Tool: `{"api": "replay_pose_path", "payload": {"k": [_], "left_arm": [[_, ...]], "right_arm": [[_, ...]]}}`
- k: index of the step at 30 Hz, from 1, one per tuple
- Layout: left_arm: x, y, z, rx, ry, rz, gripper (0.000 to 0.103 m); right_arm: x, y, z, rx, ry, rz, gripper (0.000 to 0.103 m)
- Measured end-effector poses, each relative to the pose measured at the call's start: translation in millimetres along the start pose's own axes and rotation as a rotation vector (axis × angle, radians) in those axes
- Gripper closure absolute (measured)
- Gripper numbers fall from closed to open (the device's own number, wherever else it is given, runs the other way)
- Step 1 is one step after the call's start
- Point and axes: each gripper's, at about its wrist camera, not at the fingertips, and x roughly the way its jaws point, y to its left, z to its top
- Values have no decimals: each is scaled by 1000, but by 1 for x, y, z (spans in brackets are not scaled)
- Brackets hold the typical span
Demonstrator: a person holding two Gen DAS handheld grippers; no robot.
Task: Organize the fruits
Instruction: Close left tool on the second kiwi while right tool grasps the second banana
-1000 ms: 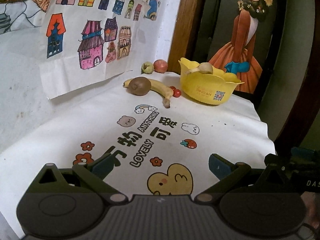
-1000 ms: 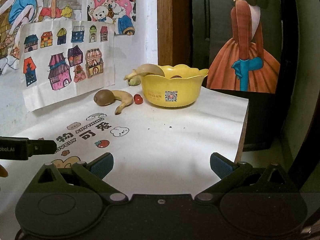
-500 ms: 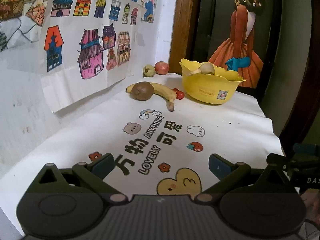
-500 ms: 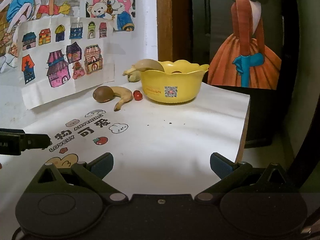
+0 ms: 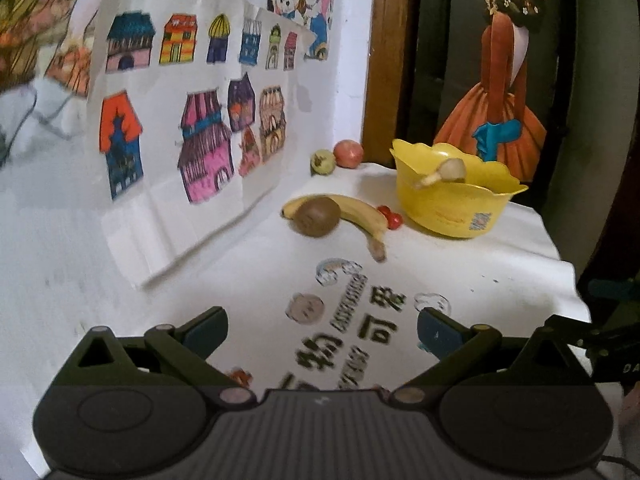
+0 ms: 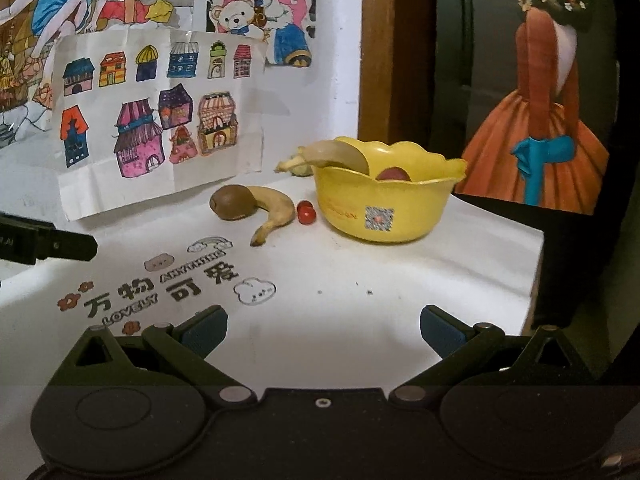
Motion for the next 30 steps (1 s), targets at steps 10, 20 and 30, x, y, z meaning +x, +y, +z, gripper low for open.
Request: {"api": "replay_pose_path", "payload": {"k": [10, 20, 30], "left_arm": [[59, 4, 35, 100, -32, 16, 0], [148, 11, 66, 113, -46, 8, 0], [205, 20, 72, 99, -10, -4, 0]], "right_arm": [[59, -2, 32, -18, 56, 141, 1], [117, 21, 54, -122, 49, 157, 6], [172, 31, 66, -114, 93, 168, 18]]}}
